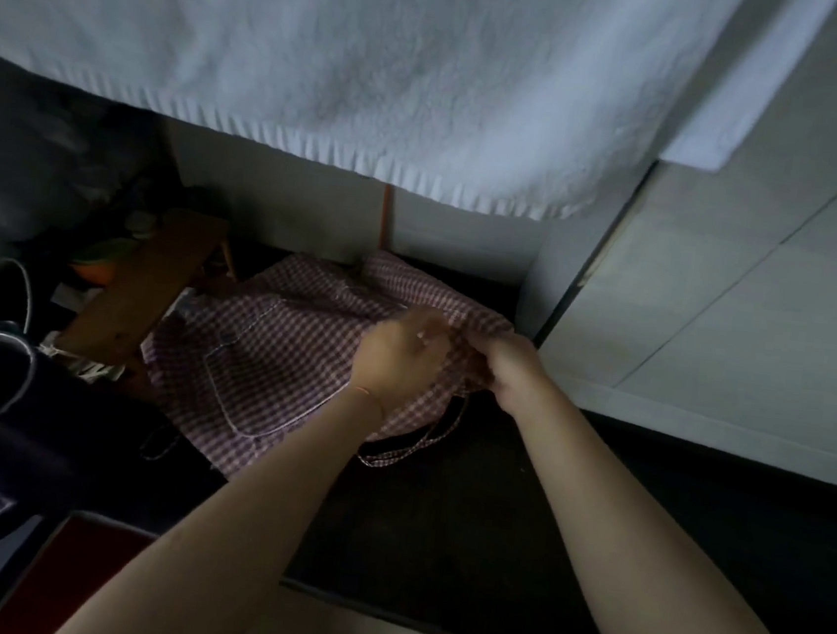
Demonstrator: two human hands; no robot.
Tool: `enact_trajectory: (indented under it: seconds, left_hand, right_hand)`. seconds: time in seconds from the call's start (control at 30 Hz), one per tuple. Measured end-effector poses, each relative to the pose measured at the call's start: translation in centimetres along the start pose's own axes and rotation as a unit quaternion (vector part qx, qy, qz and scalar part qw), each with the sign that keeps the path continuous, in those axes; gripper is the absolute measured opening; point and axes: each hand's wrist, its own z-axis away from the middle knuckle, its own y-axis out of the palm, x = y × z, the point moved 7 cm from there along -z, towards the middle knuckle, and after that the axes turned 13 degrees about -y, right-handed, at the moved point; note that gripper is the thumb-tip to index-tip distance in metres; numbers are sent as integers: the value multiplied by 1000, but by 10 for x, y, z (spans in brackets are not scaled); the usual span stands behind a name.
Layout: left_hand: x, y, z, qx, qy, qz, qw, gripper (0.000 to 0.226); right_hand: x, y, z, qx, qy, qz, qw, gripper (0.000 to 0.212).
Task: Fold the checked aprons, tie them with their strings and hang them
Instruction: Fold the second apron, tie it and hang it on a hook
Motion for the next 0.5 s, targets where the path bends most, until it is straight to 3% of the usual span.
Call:
enact_trajectory:
  seconds: [0.07, 0.17, 0.2, 0.27, 0.33, 0.37, 0.5]
  left_hand:
    - [-1, -5, -5, -50, -32, -7, 998, 12]
    - [-24, 15, -4, -60, -9, -30, 998, 27]
    - [-33, 26, -2, -65, 5, -49, 997, 33]
    - [-54, 52, 8, -78, 8, -89, 993, 33]
    - [-76, 84, 20, -72, -2, -118, 990, 21]
    - [-84, 103, 26, -54, -11, -132, 990, 18]
    - [-115, 195, 57, 4, -9, -175, 984, 31]
  right_hand:
    - [5, -14, 11, 18, 16, 21, 999, 47]
    - [23, -64, 30, 53, -7, 19, 998, 22]
    - [30, -95, 35, 23, -26, 11, 999, 18]
    - [41, -189, 47, -157, -68, 44, 984, 17]
    - [45, -283, 71, -348, -83, 167, 919, 30]
    - [45, -311, 78, -377, -99, 214, 896, 39]
    - [26, -381, 78, -296, -97, 389, 867, 81]
